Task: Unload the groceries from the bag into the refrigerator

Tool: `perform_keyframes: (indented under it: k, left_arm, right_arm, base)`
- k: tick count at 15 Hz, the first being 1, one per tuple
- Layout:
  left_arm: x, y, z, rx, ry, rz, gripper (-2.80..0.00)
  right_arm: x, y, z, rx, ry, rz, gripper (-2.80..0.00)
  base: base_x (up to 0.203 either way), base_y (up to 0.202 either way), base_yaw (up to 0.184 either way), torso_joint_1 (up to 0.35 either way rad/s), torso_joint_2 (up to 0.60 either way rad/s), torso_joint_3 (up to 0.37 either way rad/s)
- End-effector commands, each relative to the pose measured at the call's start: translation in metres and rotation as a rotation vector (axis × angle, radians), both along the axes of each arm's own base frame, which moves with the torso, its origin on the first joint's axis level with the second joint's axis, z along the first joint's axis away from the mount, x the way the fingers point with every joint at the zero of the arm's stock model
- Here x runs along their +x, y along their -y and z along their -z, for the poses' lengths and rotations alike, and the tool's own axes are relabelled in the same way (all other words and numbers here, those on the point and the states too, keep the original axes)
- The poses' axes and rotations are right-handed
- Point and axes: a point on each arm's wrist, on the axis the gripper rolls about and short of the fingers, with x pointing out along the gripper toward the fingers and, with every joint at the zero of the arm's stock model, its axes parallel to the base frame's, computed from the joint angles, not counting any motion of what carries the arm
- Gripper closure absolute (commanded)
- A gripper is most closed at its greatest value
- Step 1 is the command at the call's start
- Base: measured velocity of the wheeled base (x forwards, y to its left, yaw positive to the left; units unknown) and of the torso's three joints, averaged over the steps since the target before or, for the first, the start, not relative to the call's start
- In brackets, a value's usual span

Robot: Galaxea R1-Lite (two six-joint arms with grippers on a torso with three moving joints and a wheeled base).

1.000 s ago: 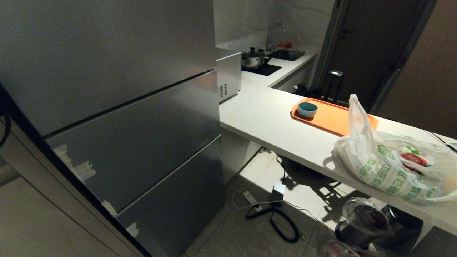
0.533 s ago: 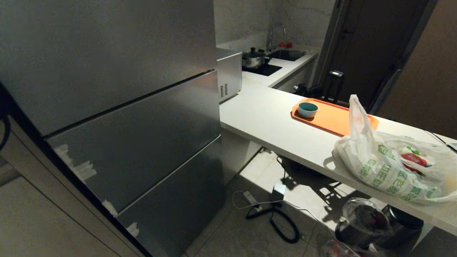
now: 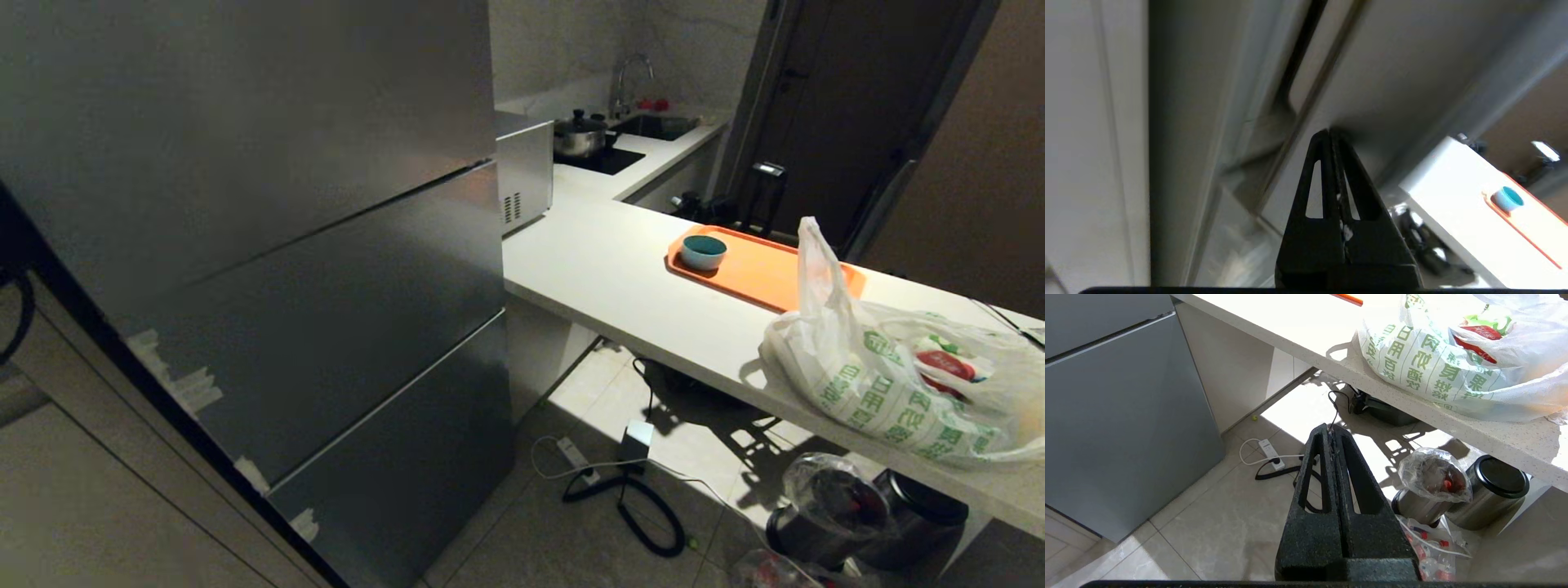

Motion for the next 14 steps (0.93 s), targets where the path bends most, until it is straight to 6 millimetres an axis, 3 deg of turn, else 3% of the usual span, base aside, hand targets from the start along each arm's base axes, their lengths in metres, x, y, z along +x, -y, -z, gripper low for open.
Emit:
perform_keyframes:
  k: [1, 6, 14]
  left_arm:
    - [-0.003, 0.004, -0.004, 0.006, 0.021, 0.002, 0.00]
    - [-0.010, 0.010, -0.004, 0.007, 0.023, 0.014, 0.00]
    - [-0.056, 0.038, -0.007, 0.033, 0.076, 0.074, 0.00]
  right_arm:
    - [0.000, 0.000, 0.000, 0.001, -0.001, -0.001, 0.00]
    - [0.000, 0.000, 0.000, 0.000, -0.001, 0.001, 0.00]
    - [0.000, 0.000, 0.000, 0.000, -0.001, 0.001, 0.00]
  base:
    - [0.000, 0.000, 0.000, 0.000, 0.00, 0.000]
    - [0.000, 0.000, 0.000, 0.000, 0.00, 0.000]
    - [0.000, 0.000, 0.000, 0.000, 0.00, 0.000]
